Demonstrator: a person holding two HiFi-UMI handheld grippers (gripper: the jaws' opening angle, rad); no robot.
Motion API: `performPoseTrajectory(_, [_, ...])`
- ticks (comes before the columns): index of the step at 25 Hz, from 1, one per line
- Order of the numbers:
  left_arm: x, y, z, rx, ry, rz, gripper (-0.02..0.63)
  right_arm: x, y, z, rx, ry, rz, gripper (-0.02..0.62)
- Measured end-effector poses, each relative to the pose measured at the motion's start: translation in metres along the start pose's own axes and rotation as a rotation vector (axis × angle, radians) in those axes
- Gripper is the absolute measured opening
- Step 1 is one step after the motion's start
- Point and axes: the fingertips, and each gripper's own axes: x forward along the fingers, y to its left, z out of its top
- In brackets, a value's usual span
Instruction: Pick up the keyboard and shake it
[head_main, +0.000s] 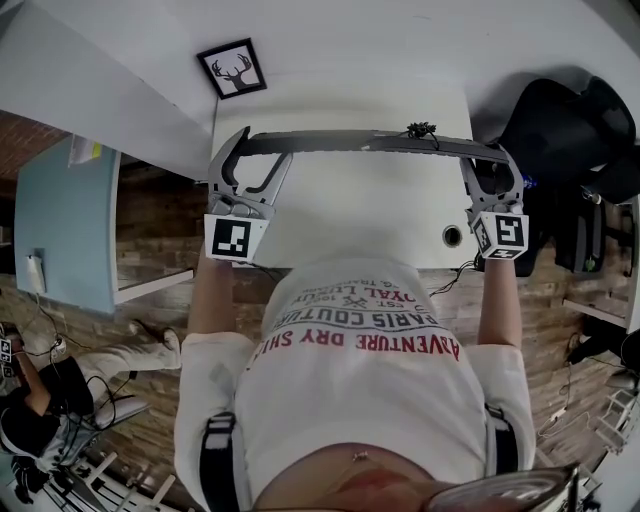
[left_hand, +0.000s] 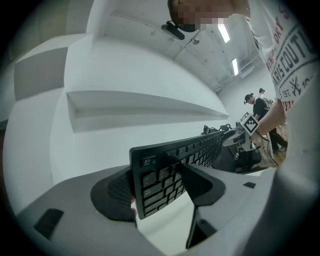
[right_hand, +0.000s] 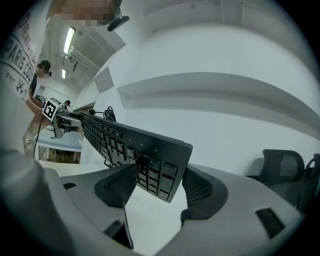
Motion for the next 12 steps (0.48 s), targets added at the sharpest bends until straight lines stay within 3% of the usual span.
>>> performPoseTrajectory(4, [0.0, 0.012, -0.021, -0.004, 0.082, -0.047, 0.293, 0.005, 0.009, 0.003, -0.007, 0.02, 0.025, 0.281])
performPoseTrajectory(8, [0.002, 0.022, -0.037, -0.072, 0.145, -0.085, 0.293, 0.008, 0.017, 0.009, -0.044, 0.033, 0.028, 0.281])
performPoseTrajectory(12, [0.001, 0.033, -0.042, -0.106, 0.143, -0.1, 0.293, 0.005, 0.026, 0.033, -0.139, -0.039, -0.014, 0.281])
